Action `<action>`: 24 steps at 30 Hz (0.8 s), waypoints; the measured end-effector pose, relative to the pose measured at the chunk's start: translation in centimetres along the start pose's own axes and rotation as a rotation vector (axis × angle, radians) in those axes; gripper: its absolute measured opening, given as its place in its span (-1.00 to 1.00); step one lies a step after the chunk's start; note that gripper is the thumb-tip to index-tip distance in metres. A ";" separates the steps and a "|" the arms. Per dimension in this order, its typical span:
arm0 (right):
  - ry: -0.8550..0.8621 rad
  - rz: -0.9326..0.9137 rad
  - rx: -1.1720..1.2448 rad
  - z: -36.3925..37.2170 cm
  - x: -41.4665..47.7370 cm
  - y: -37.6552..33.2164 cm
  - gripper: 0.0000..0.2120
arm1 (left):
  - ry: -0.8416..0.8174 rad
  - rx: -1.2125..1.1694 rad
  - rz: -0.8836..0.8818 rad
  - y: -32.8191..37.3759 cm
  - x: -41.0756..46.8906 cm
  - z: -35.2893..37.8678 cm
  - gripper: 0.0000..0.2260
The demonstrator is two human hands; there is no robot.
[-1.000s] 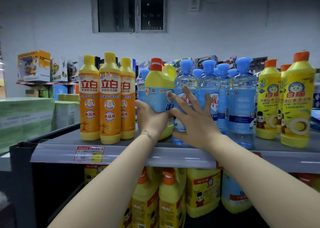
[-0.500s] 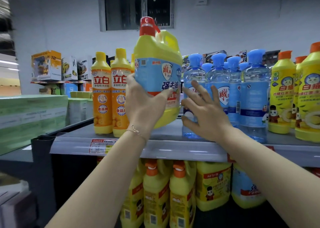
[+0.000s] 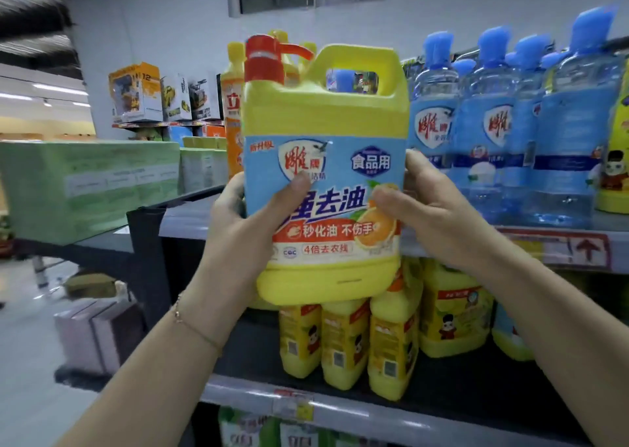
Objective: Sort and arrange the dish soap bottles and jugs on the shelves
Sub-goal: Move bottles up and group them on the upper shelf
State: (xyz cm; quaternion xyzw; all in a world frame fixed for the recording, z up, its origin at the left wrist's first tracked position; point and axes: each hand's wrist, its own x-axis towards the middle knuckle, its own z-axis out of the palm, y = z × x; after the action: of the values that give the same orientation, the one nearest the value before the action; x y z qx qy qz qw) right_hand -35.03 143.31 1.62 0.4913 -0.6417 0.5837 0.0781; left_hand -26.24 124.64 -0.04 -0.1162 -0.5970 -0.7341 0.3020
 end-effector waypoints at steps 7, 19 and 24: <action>0.026 0.154 -0.021 1.9 -6.1 4.5 -0.33 | -0.063 0.045 -0.056 -6.9 -4.2 -3.0 -0.68; 0.250 0.317 -0.045 -2.8 -18.4 9.6 -0.42 | -0.311 0.037 -0.249 -17.2 -8.8 3.2 -0.39; 0.268 0.395 -0.061 -7.5 -21.6 10.6 -0.37 | -0.314 0.055 -0.225 -20.7 -9.1 8.6 -0.32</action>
State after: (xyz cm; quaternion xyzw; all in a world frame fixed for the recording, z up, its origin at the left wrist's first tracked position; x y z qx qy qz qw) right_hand -35.31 159.41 -17.72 0.2721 -0.7265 0.6280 0.0616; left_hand -32.71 137.74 -19.34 -0.1533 -0.6658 -0.7196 0.1242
